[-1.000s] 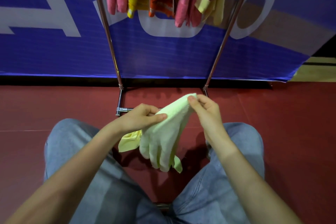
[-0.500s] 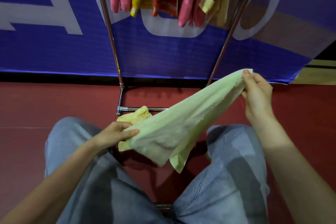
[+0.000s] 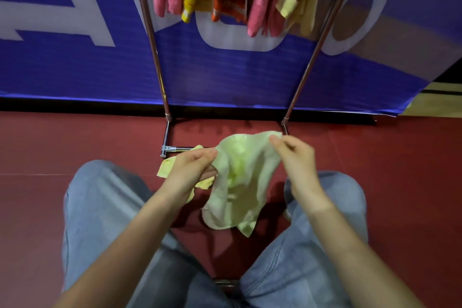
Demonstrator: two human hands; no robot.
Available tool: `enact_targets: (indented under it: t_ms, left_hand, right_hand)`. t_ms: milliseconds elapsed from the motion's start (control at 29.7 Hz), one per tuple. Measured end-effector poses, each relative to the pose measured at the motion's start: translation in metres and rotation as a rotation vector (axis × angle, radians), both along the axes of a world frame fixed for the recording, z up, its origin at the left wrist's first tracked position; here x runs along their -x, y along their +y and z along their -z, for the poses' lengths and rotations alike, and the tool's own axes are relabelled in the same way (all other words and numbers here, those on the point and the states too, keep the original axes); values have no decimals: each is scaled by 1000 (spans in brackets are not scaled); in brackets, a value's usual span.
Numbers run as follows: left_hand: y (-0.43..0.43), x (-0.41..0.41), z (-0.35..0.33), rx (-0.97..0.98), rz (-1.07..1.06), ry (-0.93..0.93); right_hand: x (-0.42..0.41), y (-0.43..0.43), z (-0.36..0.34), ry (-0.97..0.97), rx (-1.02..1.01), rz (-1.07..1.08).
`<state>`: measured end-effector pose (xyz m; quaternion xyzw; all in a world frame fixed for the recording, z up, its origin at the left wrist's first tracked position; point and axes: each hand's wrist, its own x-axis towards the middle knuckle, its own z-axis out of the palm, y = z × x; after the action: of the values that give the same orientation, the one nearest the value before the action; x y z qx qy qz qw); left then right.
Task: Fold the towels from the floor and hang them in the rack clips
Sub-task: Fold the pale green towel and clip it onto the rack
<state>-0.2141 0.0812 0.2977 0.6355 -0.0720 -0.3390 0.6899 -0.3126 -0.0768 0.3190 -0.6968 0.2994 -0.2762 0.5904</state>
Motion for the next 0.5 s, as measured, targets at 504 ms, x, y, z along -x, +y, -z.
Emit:
enact_targets:
  t_ms: [504]
  left_hand:
    - [-1, 23, -7, 68, 92, -182]
  right_hand:
    - [1, 67, 20, 82, 26, -366]
